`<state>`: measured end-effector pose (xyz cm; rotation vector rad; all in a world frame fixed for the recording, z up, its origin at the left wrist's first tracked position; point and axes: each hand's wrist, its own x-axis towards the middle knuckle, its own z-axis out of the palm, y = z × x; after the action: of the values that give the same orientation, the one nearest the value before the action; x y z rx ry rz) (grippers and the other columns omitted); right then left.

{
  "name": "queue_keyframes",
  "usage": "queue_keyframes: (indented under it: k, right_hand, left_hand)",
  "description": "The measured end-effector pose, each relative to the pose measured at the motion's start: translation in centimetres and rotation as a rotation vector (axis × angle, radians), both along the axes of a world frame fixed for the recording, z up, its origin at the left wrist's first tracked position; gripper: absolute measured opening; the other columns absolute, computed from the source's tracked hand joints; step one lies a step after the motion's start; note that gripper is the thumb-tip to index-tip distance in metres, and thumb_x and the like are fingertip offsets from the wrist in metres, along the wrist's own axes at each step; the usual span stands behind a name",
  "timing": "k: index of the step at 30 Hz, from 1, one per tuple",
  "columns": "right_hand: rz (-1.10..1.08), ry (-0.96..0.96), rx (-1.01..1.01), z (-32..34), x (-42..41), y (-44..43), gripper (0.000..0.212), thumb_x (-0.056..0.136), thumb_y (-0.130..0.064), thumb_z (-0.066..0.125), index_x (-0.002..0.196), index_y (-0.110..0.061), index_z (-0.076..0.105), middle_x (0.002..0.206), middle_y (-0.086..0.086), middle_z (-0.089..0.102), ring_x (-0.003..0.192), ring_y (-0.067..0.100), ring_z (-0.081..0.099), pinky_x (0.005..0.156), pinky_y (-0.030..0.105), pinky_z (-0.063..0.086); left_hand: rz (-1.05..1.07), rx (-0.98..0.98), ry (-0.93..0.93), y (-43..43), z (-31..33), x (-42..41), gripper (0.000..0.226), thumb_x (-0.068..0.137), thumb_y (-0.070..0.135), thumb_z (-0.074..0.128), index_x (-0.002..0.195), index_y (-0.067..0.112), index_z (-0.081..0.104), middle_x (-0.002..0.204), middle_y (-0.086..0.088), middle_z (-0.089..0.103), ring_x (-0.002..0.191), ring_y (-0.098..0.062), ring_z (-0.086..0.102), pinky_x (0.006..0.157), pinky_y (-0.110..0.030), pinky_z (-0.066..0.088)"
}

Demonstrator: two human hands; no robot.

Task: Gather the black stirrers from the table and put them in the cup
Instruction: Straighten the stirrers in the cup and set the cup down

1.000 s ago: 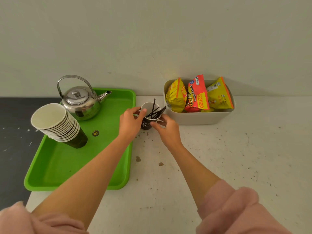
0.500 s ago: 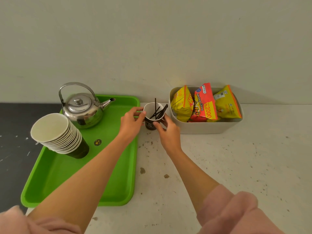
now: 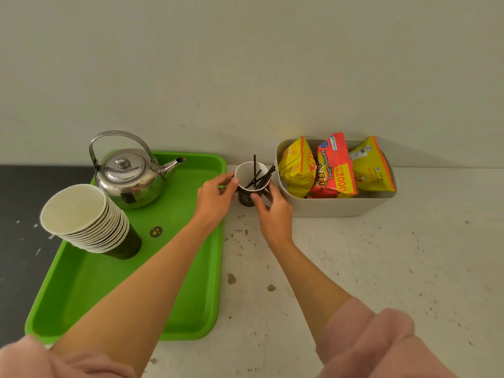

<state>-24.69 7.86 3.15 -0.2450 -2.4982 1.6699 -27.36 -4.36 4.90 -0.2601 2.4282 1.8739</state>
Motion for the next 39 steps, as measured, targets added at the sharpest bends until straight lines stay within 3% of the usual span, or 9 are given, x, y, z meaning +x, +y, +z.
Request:
queue_keyframes:
  k: [3, 5, 7, 9, 12, 19, 23, 29, 39]
  right_hand:
    - [0.007, -0.027, 0.002, -0.2, 0.2, 0.0, 0.055, 0.089, -0.022, 0.059, 0.138, -0.012, 0.038, 0.14, 0.01, 0.051, 0.129, 0.023, 0.047, 0.102, 0.037, 0.047]
    - [0.004, -0.054, -0.005, -0.6, 0.5, 0.1, 0.056, 0.09, -0.022, 0.058, 0.14, -0.01, 0.035, 0.144, 0.01, 0.046, 0.133, 0.023, 0.043, 0.102, 0.034, 0.044]
    - [0.016, -0.05, -0.004, -0.8, 0.7, 0.0, 0.055, 0.091, -0.022, 0.056, 0.14, -0.011, 0.035, 0.144, 0.009, 0.046, 0.133, 0.023, 0.043, 0.104, 0.035, 0.043]
    - [0.036, -0.024, -0.012, -0.8, 0.5, -0.1, 0.052, 0.091, -0.02, 0.056, 0.139, -0.013, 0.037, 0.141, 0.009, 0.05, 0.131, 0.022, 0.045, 0.106, 0.039, 0.044]
    - [0.04, -0.006, -0.029, -0.9, -0.1, -0.2, 0.051, 0.092, -0.017, 0.055, 0.139, -0.015, 0.037, 0.138, 0.008, 0.054, 0.128, 0.021, 0.049, 0.105, 0.038, 0.044]
    - [0.024, 0.022, -0.033, -1.8, -1.7, -0.2, 0.051, 0.092, -0.014, 0.052, 0.14, -0.012, 0.035, 0.139, 0.011, 0.051, 0.128, 0.022, 0.05, 0.107, 0.041, 0.043]
    - [0.018, 0.048, -0.06, -2.3, -2.2, -0.3, 0.051, 0.092, -0.011, 0.054, 0.139, -0.01, 0.035, 0.137, 0.013, 0.053, 0.126, 0.022, 0.051, 0.105, 0.042, 0.044]
    - [-0.015, 0.077, -0.058, -2.9, -2.6, -0.4, 0.05, 0.09, -0.01, 0.055, 0.137, -0.01, 0.038, 0.134, 0.013, 0.056, 0.123, 0.024, 0.053, 0.105, 0.039, 0.045]
    - [-0.022, 0.101, -0.039, -3.5, -2.6, -0.6, 0.05, 0.086, -0.007, 0.06, 0.131, -0.009, 0.039, 0.129, 0.015, 0.059, 0.12, 0.025, 0.056, 0.101, 0.042, 0.048]
  left_hand:
    - [0.092, -0.054, 0.047, 0.1, -0.3, 0.3, 0.034, 0.09, 0.028, 0.054, 0.12, 0.014, 0.059, 0.111, -0.008, 0.067, 0.091, -0.018, 0.065, 0.085, -0.029, 0.054]
    - [0.181, -0.14, 0.14, 0.2, -0.5, 1.1, 0.034, 0.089, 0.028, 0.055, 0.117, 0.011, 0.061, 0.11, -0.006, 0.066, 0.087, -0.013, 0.061, 0.072, -0.011, 0.047]
    - [0.211, -0.168, 0.203, 0.5, -0.5, 1.8, 0.032, 0.088, 0.029, 0.056, 0.114, 0.01, 0.061, 0.11, -0.005, 0.063, 0.08, -0.007, 0.057, 0.063, -0.002, 0.042]
    - [0.177, -0.134, 0.192, 0.8, -0.5, 2.0, 0.035, 0.086, 0.033, 0.058, 0.116, 0.014, 0.059, 0.111, -0.001, 0.064, 0.082, -0.006, 0.06, 0.069, -0.006, 0.047]
    - [0.132, -0.06, 0.13, 1.3, -0.7, 1.6, 0.038, 0.085, 0.033, 0.06, 0.121, 0.02, 0.057, 0.106, 0.001, 0.066, 0.088, -0.015, 0.067, 0.078, -0.028, 0.055]
    - [0.159, -0.027, 0.131, 1.0, -1.3, -0.9, 0.025, 0.085, 0.031, 0.06, 0.104, 0.017, 0.068, 0.093, -0.006, 0.072, 0.084, -0.021, 0.07, 0.085, -0.041, 0.056]
    - [0.193, 0.034, 0.125, 1.2, -1.1, -1.3, 0.026, 0.084, 0.039, 0.059, 0.093, 0.016, 0.067, 0.09, -0.005, 0.071, 0.073, -0.017, 0.071, 0.078, -0.039, 0.059]
    - [0.172, 0.05, 0.146, 0.9, -1.5, -1.9, 0.025, 0.08, 0.033, 0.066, 0.093, 0.012, 0.068, 0.092, -0.012, 0.071, 0.072, -0.022, 0.071, 0.071, -0.036, 0.06]
    - [0.058, 0.1, 0.158, 0.1, -1.3, -1.7, 0.041, 0.083, 0.024, 0.064, 0.124, 0.02, 0.057, 0.094, -0.002, 0.067, 0.076, -0.018, 0.071, 0.067, -0.02, 0.058]
